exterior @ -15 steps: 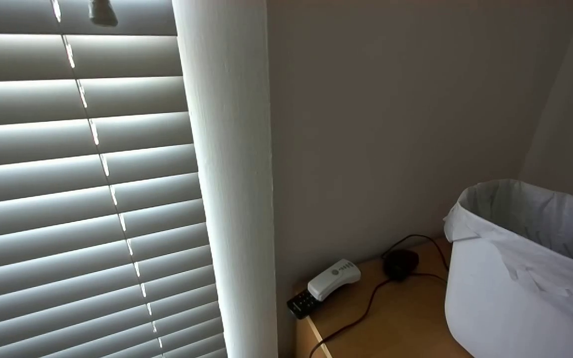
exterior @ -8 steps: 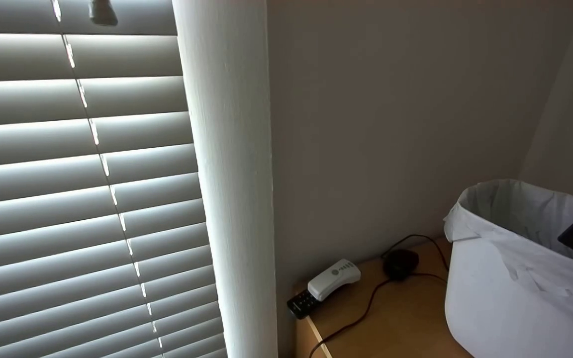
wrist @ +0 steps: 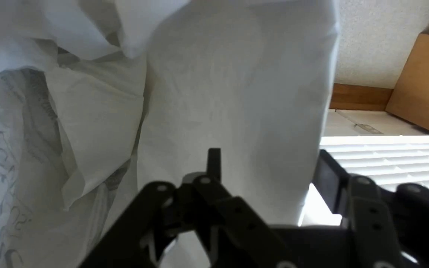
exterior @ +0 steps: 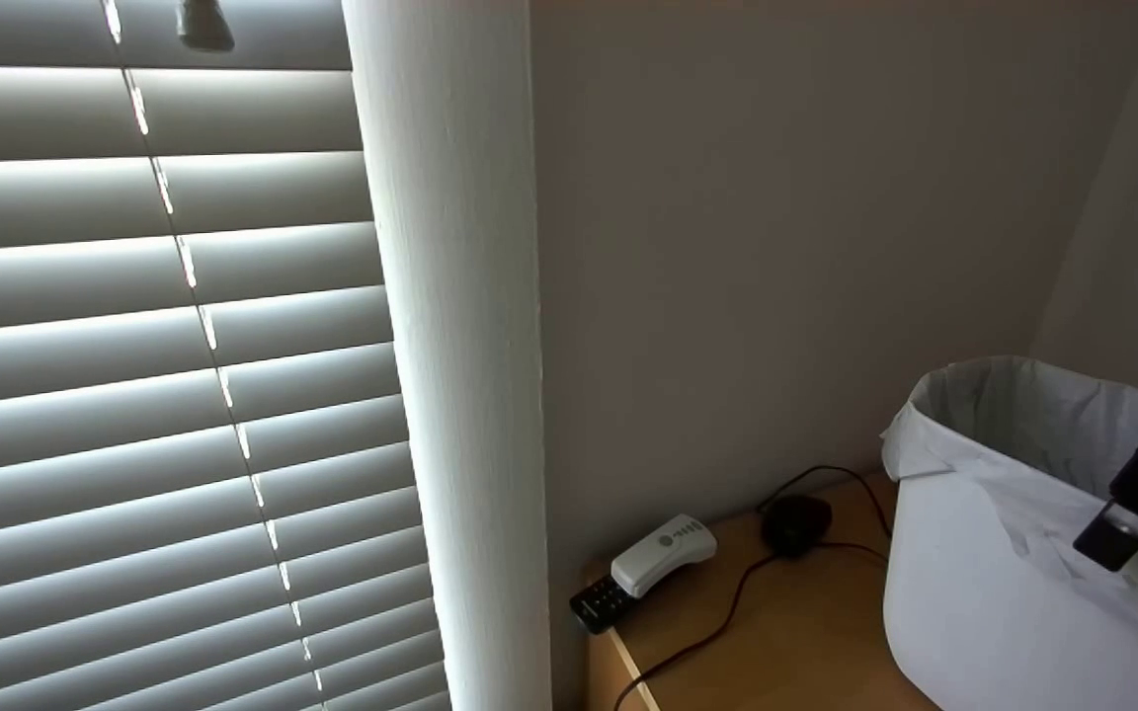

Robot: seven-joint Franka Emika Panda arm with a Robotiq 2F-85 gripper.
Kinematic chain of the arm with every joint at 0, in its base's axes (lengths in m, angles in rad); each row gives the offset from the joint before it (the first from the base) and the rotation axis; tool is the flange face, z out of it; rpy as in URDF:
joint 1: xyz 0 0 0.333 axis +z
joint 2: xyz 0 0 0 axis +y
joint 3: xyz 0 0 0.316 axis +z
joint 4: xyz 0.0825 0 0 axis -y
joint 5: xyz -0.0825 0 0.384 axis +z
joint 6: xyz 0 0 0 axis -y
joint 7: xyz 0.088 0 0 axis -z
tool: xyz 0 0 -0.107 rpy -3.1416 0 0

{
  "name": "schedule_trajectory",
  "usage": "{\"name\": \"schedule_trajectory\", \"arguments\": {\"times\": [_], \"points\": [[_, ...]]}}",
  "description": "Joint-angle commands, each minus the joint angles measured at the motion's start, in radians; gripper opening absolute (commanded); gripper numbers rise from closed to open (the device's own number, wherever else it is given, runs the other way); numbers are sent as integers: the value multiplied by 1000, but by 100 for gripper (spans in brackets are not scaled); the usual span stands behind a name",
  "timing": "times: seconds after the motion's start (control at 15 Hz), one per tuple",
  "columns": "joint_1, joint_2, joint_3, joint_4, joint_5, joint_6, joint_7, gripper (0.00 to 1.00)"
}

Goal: Put the empty packet in the bin

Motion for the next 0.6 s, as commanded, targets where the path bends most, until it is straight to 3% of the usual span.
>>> {"name": "schedule_trajectory", "arguments": {"times": [0.0,0.27,0.53], "points": [[-6,25,2,-7,41,4,-12,34],[-11,38,-10,-4,76,-10,-30,3],[-27,38,-21,6,79,-22,-36,3]]}}
